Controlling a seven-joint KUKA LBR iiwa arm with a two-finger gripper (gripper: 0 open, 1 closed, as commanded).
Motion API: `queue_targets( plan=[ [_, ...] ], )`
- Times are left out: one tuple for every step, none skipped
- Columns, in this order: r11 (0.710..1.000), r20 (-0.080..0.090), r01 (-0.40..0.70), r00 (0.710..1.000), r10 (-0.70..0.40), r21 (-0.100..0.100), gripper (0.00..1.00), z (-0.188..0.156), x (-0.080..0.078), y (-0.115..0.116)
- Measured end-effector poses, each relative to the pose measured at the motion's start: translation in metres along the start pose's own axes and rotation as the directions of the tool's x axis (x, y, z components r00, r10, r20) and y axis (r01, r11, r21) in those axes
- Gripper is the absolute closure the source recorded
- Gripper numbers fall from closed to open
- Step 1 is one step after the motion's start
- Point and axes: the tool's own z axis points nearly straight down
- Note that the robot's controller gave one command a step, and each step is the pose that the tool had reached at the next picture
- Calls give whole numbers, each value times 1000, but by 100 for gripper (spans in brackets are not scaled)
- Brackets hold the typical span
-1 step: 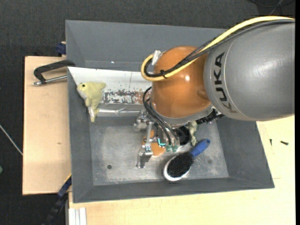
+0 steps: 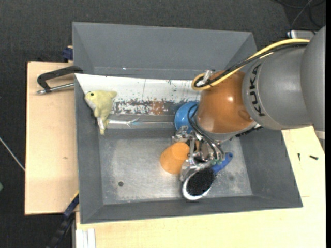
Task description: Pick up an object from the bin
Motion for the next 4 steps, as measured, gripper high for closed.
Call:
queue_targets(
  plan=[
    [946, -1, 326, 946, -326, 1, 0, -32, -12, 16],
    [877, -1, 481, 877, -481, 1, 0, -49, -30, 11],
    [922, 4, 388, 922, -388, 0, 0, -3, -15, 2],
    [811, 7, 585, 811, -585, 5, 0, -4, 2, 7]
  ],
)
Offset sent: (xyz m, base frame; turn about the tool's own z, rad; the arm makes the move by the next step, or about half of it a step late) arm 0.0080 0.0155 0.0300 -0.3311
